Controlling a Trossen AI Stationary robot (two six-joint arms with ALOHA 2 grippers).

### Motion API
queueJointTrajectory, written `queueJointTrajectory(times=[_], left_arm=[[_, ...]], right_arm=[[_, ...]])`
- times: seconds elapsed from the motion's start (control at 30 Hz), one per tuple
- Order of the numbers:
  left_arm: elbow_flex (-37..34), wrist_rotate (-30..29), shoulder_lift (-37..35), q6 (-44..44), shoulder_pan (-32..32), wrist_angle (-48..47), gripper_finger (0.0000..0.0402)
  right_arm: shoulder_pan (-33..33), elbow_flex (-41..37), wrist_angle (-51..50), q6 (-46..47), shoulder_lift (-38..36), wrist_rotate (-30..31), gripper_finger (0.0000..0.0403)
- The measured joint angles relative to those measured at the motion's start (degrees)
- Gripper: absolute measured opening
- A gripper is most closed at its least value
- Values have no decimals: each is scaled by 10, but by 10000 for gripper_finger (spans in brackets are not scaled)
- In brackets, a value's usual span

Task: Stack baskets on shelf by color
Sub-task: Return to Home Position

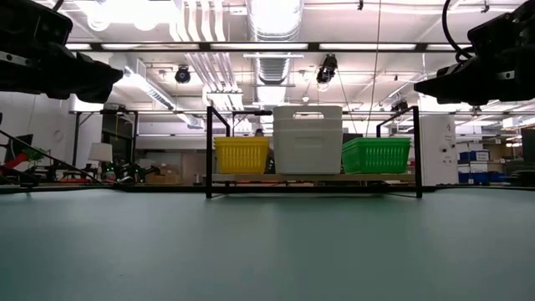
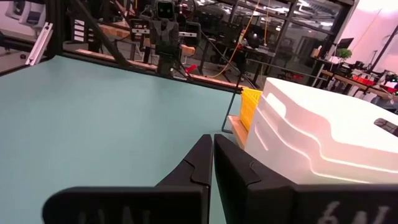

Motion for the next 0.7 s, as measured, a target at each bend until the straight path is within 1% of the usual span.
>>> queueJointTrajectory(times=[0.7], left_arm=[[0, 0, 7, 0, 0, 0, 0]], right_arm=[[0, 0, 0, 0, 0, 0, 9]])
